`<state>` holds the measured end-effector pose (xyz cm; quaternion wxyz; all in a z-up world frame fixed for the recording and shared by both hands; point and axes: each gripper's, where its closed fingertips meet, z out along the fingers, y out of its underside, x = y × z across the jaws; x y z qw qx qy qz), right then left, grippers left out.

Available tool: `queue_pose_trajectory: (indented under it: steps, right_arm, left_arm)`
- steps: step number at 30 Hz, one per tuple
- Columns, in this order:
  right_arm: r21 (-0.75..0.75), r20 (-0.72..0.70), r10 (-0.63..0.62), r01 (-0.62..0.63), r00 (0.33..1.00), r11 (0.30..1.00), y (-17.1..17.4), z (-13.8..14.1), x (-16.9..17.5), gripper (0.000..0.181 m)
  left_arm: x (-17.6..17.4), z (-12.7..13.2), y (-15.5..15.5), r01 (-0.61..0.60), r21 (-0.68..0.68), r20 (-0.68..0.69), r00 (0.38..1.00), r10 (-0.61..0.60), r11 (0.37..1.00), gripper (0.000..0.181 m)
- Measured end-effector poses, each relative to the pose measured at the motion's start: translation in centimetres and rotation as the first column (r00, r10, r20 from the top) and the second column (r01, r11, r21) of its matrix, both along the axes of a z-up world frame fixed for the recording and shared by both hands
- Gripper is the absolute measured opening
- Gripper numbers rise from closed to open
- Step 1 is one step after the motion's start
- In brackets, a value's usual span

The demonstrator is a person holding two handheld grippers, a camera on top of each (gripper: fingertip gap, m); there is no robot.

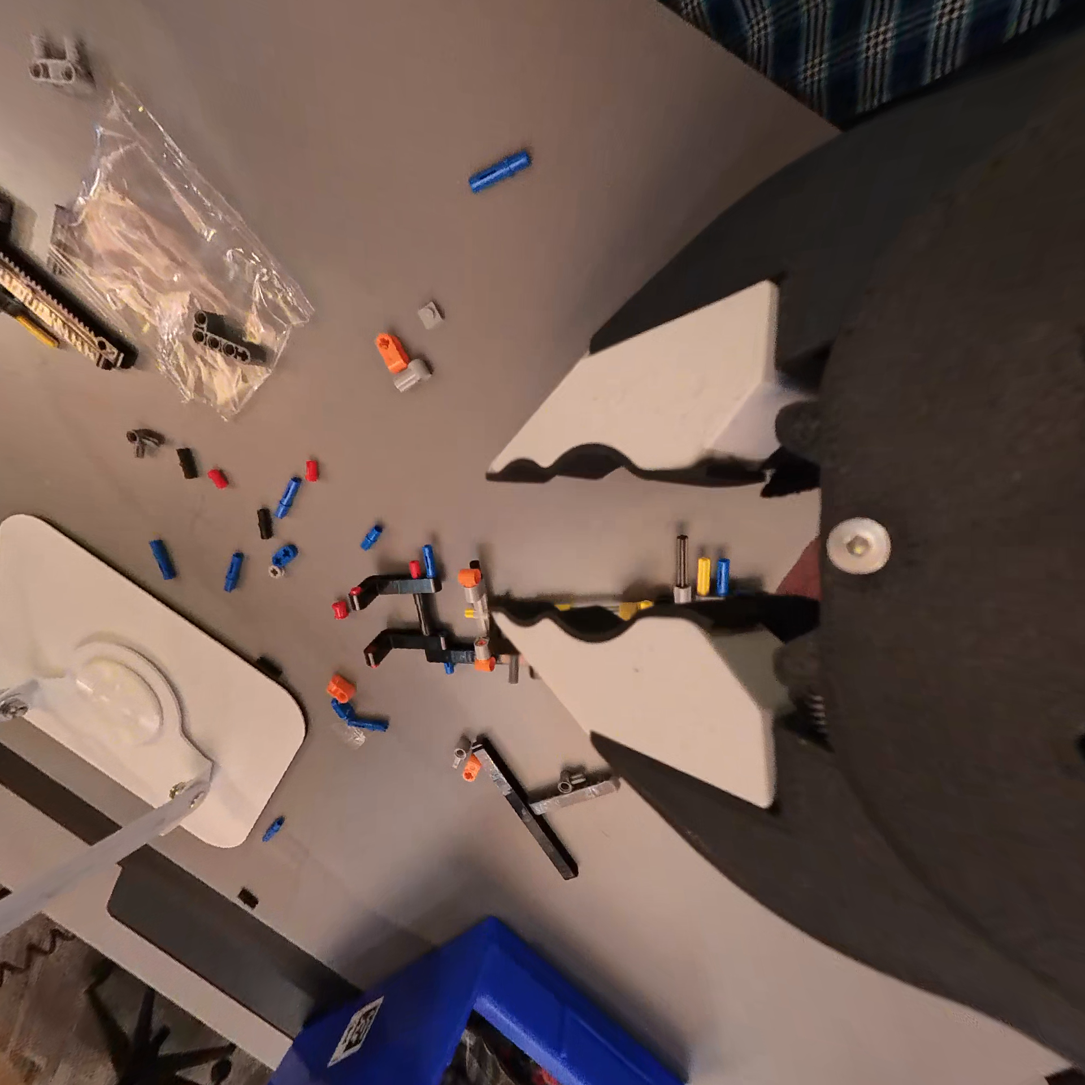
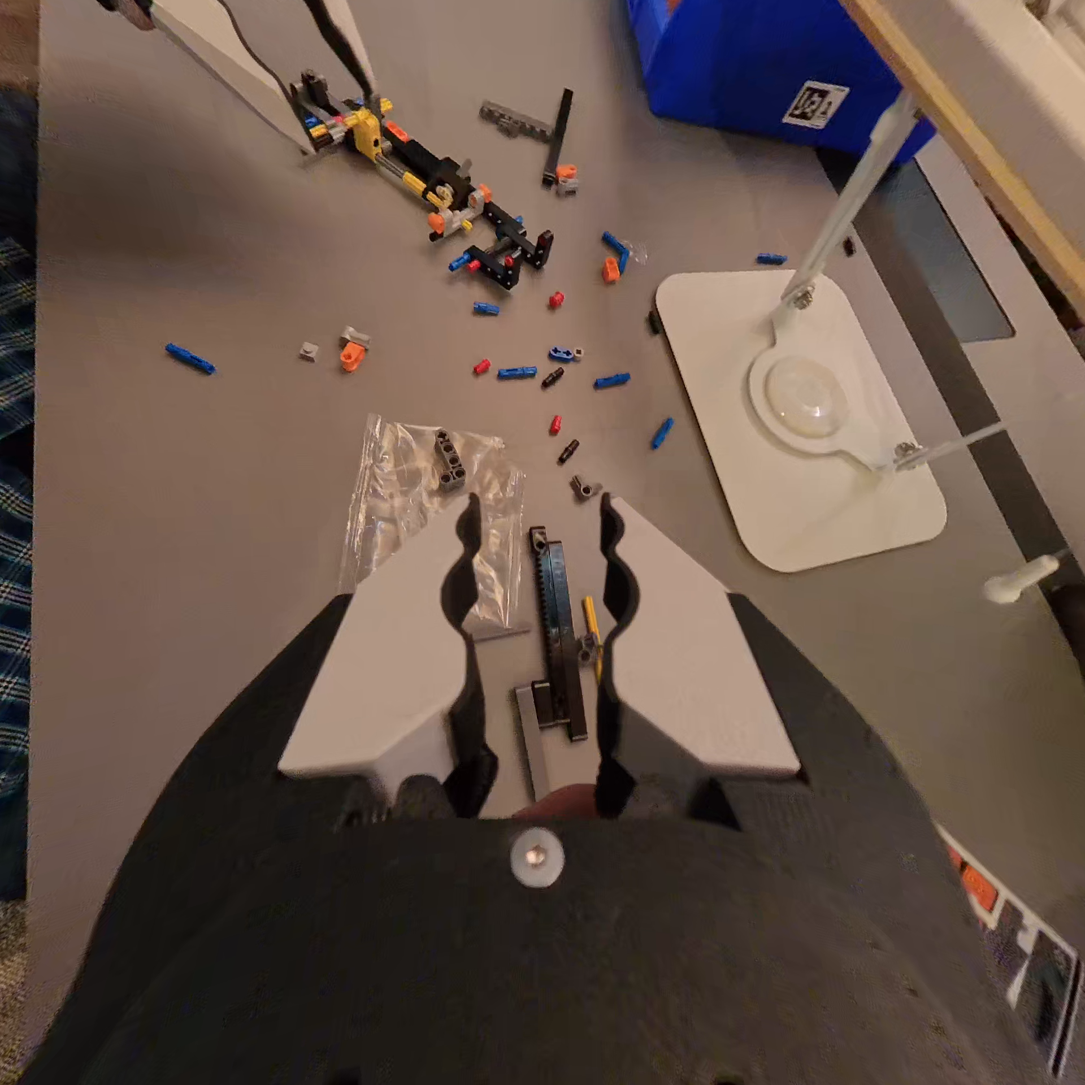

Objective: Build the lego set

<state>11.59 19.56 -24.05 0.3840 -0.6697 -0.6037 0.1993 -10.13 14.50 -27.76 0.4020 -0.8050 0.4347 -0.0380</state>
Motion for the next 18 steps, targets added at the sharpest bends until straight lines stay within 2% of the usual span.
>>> queue_pose_trajectory:
  steps: [1,5,7,9,11,13,16,18]
  right_arm:
    - [-0.009,-0.007,-0.012,0.012,1.000,1.000,0.0,-0.1,0.3,0.033]
    - [-0.014,-0.002,-0.080,0.080,0.997,0.997,0.3,-0.7,2.3,0.006]
    - [-0.016,-0.002,-0.152,0.152,0.988,0.988,1.3,-1.0,3.9,0.003]
    - [-0.042,-0.011,-0.202,0.201,0.979,0.979,2.1,-1.2,5.2,0.010]
    - [-0.059,0.004,-0.261,0.261,0.965,0.964,3.2,-1.7,6.5,0.027]
    - [-0.075,0.046,-0.271,0.274,0.962,0.959,3.5,-2.6,7.5,0.032]
    - [-0.103,0.118,-0.197,0.209,0.973,0.972,2.9,-4.4,7.7,0.036]
    - [-0.102,0.190,-0.142,0.163,0.972,0.981,2.5,-6.1,7.6,0.031]
  left_arm:
    - [-0.2,0.0,0.1,-0.014,0.004,-0.003,1.000,0.014,1.000,0.033]
    - [-0.3,0.0,-0.3,-0.021,0.001,0.001,1.000,0.021,1.000,0.018]
    - [0.0,-0.2,-0.6,-0.016,-0.003,-0.007,1.000,0.016,1.000,0.018]
    - [0.4,-0.6,-0.8,-0.009,-0.010,-0.011,1.000,0.009,1.000,0.020]
    - [0.9,-1.0,-1.1,0.001,-0.022,-0.007,1.000,-0.002,1.000,0.023]
    - [1.4,-1.7,-1.5,0.010,-0.034,-0.017,1.000,-0.011,0.999,0.028]
    - [1.7,-2.5,-1.9,0.016,-0.039,-0.043,0.999,-0.018,0.999,0.030]
    - [2.1,-2.8,-2.2,0.021,-0.049,-0.025,0.999,-0.022,0.999,0.030]
